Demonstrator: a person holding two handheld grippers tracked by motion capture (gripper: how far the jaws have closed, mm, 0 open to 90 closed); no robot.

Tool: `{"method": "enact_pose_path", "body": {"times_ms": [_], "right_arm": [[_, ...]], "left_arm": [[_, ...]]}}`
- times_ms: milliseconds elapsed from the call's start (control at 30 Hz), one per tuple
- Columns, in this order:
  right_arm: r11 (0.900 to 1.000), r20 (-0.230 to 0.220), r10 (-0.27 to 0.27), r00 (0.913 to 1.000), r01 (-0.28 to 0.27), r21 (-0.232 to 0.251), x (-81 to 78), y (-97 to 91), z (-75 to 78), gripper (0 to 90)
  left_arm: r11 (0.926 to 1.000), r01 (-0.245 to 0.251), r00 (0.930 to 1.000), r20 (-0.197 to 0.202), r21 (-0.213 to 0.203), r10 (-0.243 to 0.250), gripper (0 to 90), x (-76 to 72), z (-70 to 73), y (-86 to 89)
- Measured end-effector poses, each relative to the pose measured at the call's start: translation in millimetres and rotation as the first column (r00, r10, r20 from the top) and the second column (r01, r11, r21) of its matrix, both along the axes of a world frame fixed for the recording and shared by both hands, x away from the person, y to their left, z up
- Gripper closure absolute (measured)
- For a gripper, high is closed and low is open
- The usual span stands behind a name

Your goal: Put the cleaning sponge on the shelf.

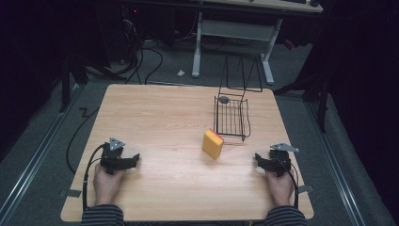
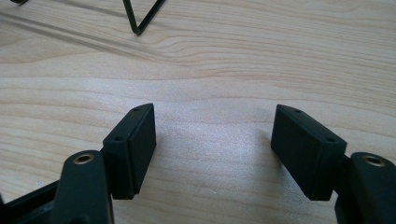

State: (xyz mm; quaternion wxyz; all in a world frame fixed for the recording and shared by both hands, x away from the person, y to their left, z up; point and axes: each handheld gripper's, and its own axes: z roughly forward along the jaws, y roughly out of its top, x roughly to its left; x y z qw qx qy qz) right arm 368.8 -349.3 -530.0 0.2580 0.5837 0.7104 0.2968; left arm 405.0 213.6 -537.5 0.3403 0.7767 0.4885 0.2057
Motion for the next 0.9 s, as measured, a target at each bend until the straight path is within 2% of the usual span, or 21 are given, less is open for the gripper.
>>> {"method": "enact_pose_path", "body": {"times_ms": [900], "right_arm": [[1.0000, -0.002, -0.001, 1.0000, 0.001, 0.003, 0.0, 0.3, 0.1, 30.8]], "left_arm": [[1.0000, 0.000, 1.0000, 0.001, 0.000, 0.000, 17.2, 0.0, 0.0, -0.1]]}}
